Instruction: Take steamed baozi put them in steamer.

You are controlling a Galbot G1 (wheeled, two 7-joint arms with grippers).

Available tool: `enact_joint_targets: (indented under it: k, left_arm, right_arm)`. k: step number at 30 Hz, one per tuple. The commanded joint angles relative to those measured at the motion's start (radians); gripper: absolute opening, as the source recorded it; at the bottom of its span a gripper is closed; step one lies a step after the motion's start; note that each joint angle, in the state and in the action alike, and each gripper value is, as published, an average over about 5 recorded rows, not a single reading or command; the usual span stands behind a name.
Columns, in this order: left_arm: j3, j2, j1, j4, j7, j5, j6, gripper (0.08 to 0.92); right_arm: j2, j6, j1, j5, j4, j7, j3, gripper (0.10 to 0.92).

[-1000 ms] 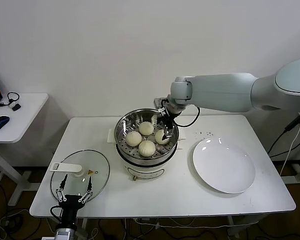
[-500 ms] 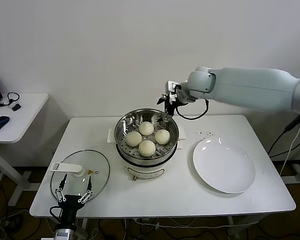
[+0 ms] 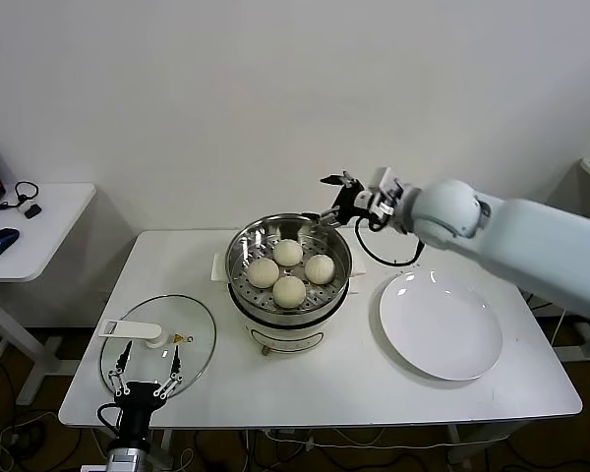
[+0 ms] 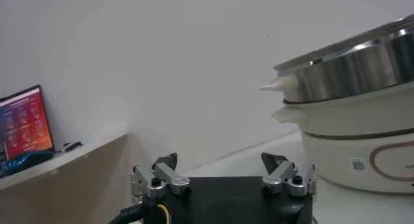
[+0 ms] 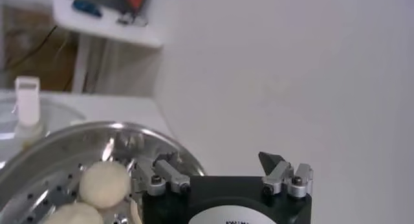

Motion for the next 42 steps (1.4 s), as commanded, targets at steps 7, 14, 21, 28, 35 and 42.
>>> enact_joint_targets:
  k: [7,14,21,28,35,42]
  left_arm:
    - [0.002,-0.049,-0.008,0.009,-0.005,0.005,0.002,0.823]
    - [0.005,-0.049,-0.007,0.008,-0.014,0.009,-0.002,0.823]
    - [0.007,-0.049,-0.005,0.018,-0.020,0.012,-0.011,0.823]
    - [0.004,-0.049,-0.003,0.020,-0.022,0.010,-0.014,0.823]
    - [0.003,-0.049,0.002,0.016,-0.022,0.010,-0.015,0.823]
    - [0.001,-0.049,0.007,0.010,-0.022,0.009,-0.016,0.823]
  right_arm:
    - [-0.060,0.217,-1.459,-0.289,0.356,0.217,1.344,0.823]
    - [0.343,0.417,-1.830,-0.448,0.350,0.089,1.571,0.823]
    - [0.557,0.587,-2.003,-0.557,0.337,-0.058,1.618,0.823]
    - [0.663,0.722,-2.118,-0.573,0.306,-0.120,1.600,0.823]
    - [0.690,0.768,-2.156,-0.584,0.279,-0.130,1.587,0.823]
    - [0.696,0.777,-2.169,-0.600,0.268,-0.136,1.567,0.823]
